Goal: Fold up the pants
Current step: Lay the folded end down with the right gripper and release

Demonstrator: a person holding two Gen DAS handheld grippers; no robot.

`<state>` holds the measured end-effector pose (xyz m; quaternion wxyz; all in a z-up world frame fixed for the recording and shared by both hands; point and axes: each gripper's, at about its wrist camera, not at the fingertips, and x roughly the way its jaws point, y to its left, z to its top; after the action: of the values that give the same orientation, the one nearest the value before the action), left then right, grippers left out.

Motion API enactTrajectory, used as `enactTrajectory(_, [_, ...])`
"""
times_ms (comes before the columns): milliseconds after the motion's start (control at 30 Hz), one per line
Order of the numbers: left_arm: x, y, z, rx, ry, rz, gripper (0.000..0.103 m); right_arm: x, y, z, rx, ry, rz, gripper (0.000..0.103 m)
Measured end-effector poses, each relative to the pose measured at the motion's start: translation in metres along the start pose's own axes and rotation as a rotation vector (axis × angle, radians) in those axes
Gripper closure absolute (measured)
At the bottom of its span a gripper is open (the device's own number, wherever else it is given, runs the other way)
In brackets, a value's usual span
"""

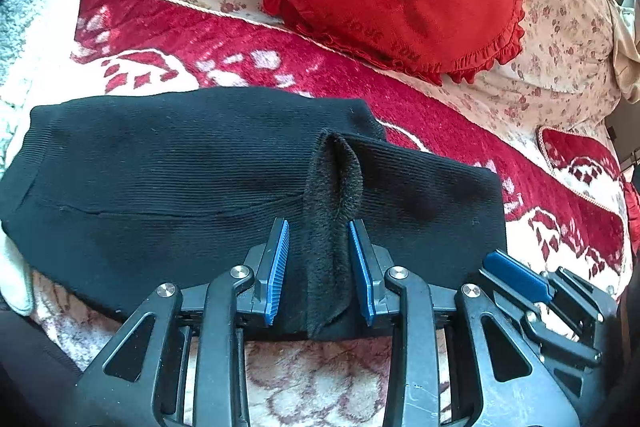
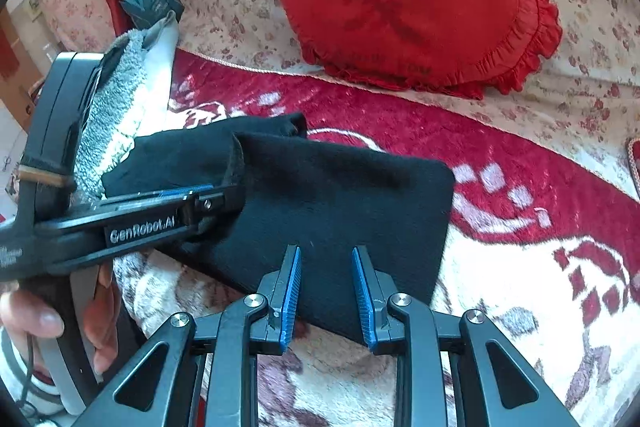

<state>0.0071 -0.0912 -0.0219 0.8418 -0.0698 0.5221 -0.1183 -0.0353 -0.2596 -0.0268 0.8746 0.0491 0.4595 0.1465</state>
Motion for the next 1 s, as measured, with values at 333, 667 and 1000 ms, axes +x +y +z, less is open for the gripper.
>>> enactTrajectory(333, [-0.025, 0.029, -0.007, -0.034, -0.041, 0.064, 0.073, 0.034, 0.031, 0.016, -0.036, 0.026, 0.033, 0.078])
enactTrajectory(667, [-0.041, 0.055, -0.017, -0.094, -0.052, 0.078, 0.058, 0.035, 0.064, 0.021, -0.107, 0.014, 0.031, 0.078])
enactTrajectory(1000, [-0.053, 0.076, -0.027, -0.124, -0.061, 0.1, 0.058, 0.047, 0.079, 0.019, -0.121, 0.057, 0.055, 0.078])
